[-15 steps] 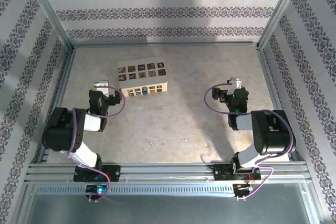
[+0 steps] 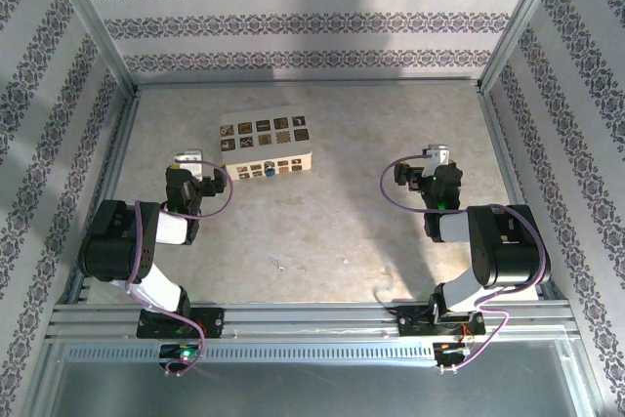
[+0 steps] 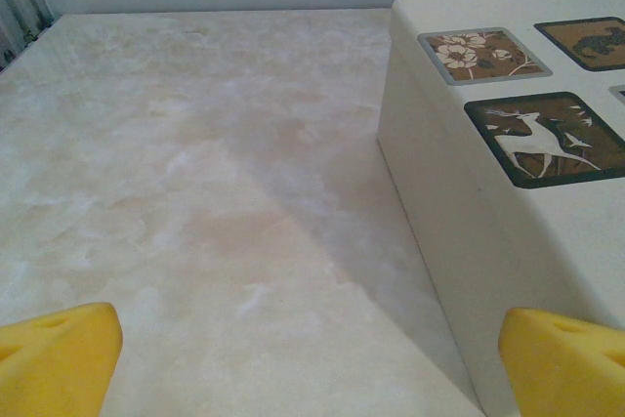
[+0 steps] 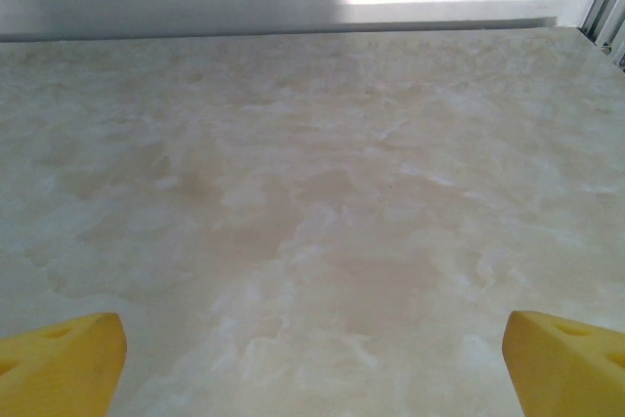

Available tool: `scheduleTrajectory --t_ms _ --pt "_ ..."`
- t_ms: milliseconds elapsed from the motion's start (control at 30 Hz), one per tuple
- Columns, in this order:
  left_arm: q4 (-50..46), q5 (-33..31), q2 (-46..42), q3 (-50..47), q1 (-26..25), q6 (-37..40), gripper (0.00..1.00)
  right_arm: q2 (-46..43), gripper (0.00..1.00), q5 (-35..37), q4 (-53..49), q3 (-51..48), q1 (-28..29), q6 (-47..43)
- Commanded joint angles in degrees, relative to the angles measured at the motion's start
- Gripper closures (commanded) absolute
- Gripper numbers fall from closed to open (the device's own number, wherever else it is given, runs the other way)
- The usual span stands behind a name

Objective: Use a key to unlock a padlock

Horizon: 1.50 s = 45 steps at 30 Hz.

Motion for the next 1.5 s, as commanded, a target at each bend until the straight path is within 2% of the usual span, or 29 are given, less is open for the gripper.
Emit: scheduleTrajectory --t_ms 0,267,400,600,700,767,833,900,1033,1133,1267,1467 --pt "-1.23 1.17 -0.51 0.98 0.21 0.68 0.01 -0.86 0.01 -0.72 0.30 0.78 -0.43 -0.21" --pt "-0.65 0.96 -1.06 0.51 0.14 0.60 0.01 -1.24 0.02 -0.16 0.20 0.60 -0.52 0.03" --pt "-3.28 -1.14 -8.29 -1.28 0.14 -0.24 0.01 -7.22 0.02 2.16 -4.07 0.17 -0.61 0.83" --pt "-11.83 -5.22 -20.51 -1.04 0.14 -2.44 0.01 -19.88 0.02 3.03 -19.32 2.61 -0.61 3.48" --pt "-22.51 -4.63 -27.25 3.25 0.08 -6.07 0.01 -25.81 0.02 2.08 -30.97 6.13 -0.61 8.41" --pt "-38.13 0.03 -30.24 11.28 0.06 -9.86 0.01 -29.43 0.02 -0.66 -39.94 9.25 -0.60 11.62" --pt "-48.90 5.00 -30.99 17.32 -0.35 -13.70 0.01 -31.74 0.02 -4.19 -47.25 12.02 -0.52 14.17" --pt "-54.60 7.70 -31.99 19.95 -2.36 -16.32 0.01 -33.33 0.03 -7.99 -53.76 14.67 -0.27 16.79" --pt "-59.49 6.27 -36.20 19.06 -10.03 -19.93 0.00 -35.16 0.08 -14.25 -65.51 19.08 1.88 17.92" --pt "-61.41 5.19 -38.47 17.32 -15.47 -24.35 0.00 -35.50 0.12 -16.40 -73.47 21.15 6.13 17.61" --pt "-63.76 4.25 -39.47 15.30 -20.63 -32.05 0.00 -33.83 0.19 -16.98 -80.61 23.28 14.90 17.19" --pt "-61.66 5.59 -40.16 10.00 -22.04 -43.28 0.01 -25.01 0.24 -14.82 -86.79 28.18 33.31 14.37"
